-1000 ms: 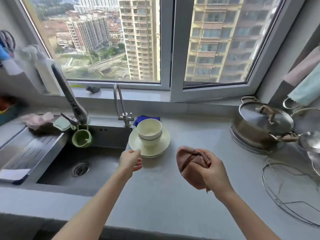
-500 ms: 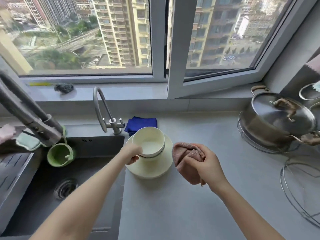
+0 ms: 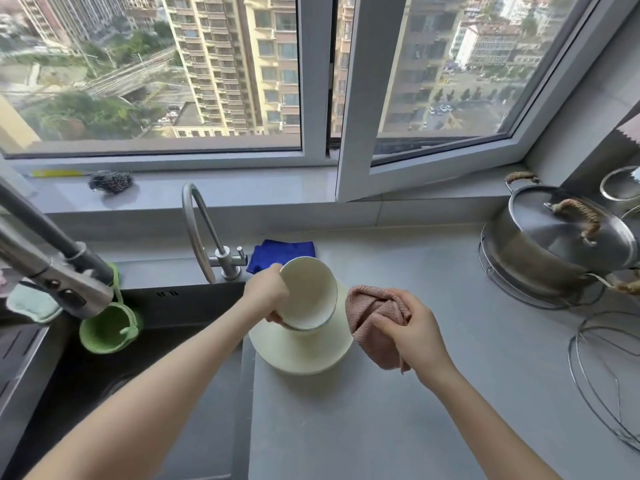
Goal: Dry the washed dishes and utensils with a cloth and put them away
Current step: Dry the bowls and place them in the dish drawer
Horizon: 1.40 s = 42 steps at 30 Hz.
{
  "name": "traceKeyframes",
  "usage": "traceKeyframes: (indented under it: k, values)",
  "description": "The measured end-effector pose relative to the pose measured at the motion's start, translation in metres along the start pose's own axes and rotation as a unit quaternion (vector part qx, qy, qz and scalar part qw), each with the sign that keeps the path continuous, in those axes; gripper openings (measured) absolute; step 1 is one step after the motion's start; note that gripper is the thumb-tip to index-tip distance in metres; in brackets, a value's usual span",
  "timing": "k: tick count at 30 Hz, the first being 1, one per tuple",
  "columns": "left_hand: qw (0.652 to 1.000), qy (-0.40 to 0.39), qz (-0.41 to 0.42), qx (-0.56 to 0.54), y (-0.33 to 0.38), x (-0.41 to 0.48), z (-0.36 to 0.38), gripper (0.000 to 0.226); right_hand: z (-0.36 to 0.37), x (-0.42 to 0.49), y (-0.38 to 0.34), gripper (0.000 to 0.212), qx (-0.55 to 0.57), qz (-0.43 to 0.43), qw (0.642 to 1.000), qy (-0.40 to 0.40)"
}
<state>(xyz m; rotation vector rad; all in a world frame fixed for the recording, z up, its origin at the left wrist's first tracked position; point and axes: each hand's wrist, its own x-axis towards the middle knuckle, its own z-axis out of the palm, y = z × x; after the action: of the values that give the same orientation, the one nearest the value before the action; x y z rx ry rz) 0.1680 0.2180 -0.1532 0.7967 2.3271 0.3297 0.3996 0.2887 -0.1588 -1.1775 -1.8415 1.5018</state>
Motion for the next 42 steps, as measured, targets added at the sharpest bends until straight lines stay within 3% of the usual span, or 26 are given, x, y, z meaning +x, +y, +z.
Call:
traceKeyframes:
  k: [5,9,11,13,15,17,19,21,23,25,27,29,31,33,35,39,40,42]
  values:
    - [0.972,0.084,0.054,0.214,0.022,-0.016,0.008,0.060,-0.008,0.009,-0.004,0.033,-0.013,-0.018,1.000,-0.005]
    - [0.887,0.139,0.176,0.404,0.022,-0.030,0.017,0.076,-0.013,0.014,-0.004,0.033,-0.013,-0.033,0.999,0.005]
    - [0.876,0.162,0.209,0.403,0.015,-0.033,0.016,0.083,-0.014,0.014,-0.006,0.034,-0.012,-0.042,0.999,0.006]
    - [0.929,0.161,0.173,0.284,0.010,-0.036,0.008,0.083,-0.014,0.013,-0.009,0.034,-0.012,-0.060,0.998,0.011]
    - [0.985,0.137,0.096,0.032,0.006,-0.032,-0.002,0.067,-0.012,0.012,-0.014,0.036,-0.002,-0.080,0.997,0.022]
    - [0.973,0.092,0.042,-0.206,0.000,-0.032,-0.011,0.055,-0.005,0.011,-0.022,0.040,0.015,-0.113,0.993,0.036]
    - [0.944,0.047,0.016,-0.327,-0.005,-0.040,-0.013,0.049,0.004,0.011,-0.029,0.044,0.014,-0.158,0.986,0.052]
    - [0.928,0.032,0.006,-0.371,-0.009,-0.048,-0.012,0.053,0.016,0.014,-0.036,0.042,-0.042,-0.235,0.968,0.077]
    - [0.921,0.035,0.014,-0.387,-0.012,-0.052,-0.008,0.056,0.030,0.017,-0.039,0.040,-0.139,-0.346,0.923,0.097]
    - [0.913,0.037,0.023,-0.405,-0.015,-0.054,-0.005,0.052,0.045,0.022,-0.042,0.035,-0.258,-0.454,0.851,0.063]
    - [0.894,0.020,0.024,-0.447,-0.017,-0.058,-0.003,0.039,0.060,0.028,-0.038,0.034,-0.374,-0.523,0.765,-0.043]
    - [0.883,0.027,0.046,-0.467,-0.020,-0.060,-0.001,0.033,0.068,0.028,-0.037,0.048,-0.459,-0.484,0.723,-0.182]
    - [0.871,0.058,0.052,-0.485,-0.022,-0.063,0.000,0.034,0.068,0.019,-0.043,0.073,-0.518,-0.400,0.705,-0.273]
    - [0.855,0.064,0.040,-0.513,-0.023,-0.064,0.001,0.036,0.064,0.006,-0.051,0.082,-0.545,-0.351,0.682,-0.339]
    - [0.835,0.052,0.031,-0.547,-0.024,-0.064,0.004,0.047,0.061,-0.005,-0.062,0.073,-0.515,-0.323,0.701,-0.373]
    - [0.789,0.031,0.059,-0.611,-0.020,-0.064,0.015,0.052,0.060,-0.020,-0.073,0.069,-0.327,-0.220,0.814,-0.426]
    - [0.781,0.022,0.070,-0.620,-0.019,-0.064,0.017,0.054,0.060,-0.024,-0.074,0.072,-0.308,-0.217,0.825,-0.422]
    - [0.783,-0.002,0.083,-0.617,-0.018,-0.065,0.019,0.054,0.057,-0.033,-0.072,0.079,-0.329,-0.242,0.813,-0.415]
